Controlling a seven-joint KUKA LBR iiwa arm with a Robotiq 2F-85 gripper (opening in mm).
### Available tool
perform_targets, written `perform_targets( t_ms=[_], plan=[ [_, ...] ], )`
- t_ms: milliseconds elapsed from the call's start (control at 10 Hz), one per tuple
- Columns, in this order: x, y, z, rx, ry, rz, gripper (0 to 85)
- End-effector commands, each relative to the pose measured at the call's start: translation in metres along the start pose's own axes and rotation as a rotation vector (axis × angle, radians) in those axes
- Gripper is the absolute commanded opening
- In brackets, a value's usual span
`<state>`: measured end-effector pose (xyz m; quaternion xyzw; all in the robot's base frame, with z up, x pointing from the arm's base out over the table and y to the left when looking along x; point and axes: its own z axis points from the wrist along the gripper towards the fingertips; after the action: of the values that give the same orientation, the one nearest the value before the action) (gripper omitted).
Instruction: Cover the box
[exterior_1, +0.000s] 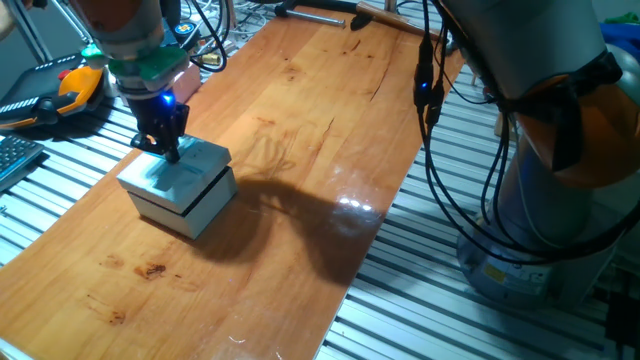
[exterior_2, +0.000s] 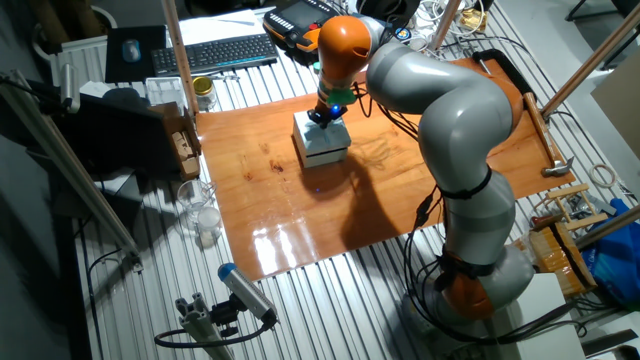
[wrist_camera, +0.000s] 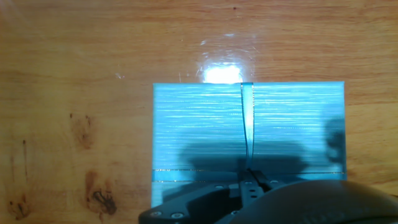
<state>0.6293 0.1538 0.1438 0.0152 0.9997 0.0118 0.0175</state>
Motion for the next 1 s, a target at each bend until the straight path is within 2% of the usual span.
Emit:
perform_targets(
  t_ms=[0,900],
  plan=[
    [0.0004,0.0003,0.0007,-0.002,0.000,0.002,0.0],
    [0.0023,0.0013,0.0091,-0.014,-0.004,0.013,0.0]
  ],
)
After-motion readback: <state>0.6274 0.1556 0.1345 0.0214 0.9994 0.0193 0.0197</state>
